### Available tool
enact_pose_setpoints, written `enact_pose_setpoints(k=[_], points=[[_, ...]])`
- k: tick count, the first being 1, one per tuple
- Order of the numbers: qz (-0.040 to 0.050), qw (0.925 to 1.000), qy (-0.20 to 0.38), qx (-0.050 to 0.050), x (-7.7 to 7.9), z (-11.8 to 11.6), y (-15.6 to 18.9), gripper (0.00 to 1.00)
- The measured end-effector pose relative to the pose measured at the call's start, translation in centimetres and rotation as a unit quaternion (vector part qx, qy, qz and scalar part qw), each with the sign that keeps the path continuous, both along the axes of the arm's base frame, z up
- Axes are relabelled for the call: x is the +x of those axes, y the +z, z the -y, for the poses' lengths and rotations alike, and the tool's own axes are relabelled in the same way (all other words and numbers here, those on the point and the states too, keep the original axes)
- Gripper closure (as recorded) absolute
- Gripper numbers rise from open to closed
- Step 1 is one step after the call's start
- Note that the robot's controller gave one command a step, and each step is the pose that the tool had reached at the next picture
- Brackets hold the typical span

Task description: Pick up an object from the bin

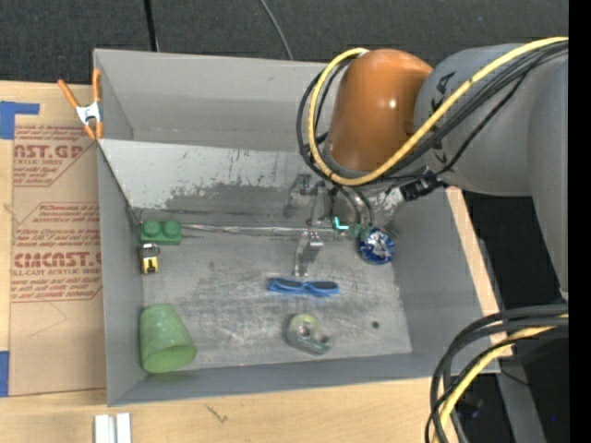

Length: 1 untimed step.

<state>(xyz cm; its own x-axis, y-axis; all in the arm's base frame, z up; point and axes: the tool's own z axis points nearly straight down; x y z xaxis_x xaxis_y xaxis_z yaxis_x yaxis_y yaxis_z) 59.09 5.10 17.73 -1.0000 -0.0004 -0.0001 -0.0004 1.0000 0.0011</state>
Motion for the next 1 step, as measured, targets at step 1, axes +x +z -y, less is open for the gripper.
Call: enact_pose_setpoints(k=[1], points=[[0.0035, 0.9993, -0.036, 0.0, -3.06, 2.57, -9.5, 0.0]])
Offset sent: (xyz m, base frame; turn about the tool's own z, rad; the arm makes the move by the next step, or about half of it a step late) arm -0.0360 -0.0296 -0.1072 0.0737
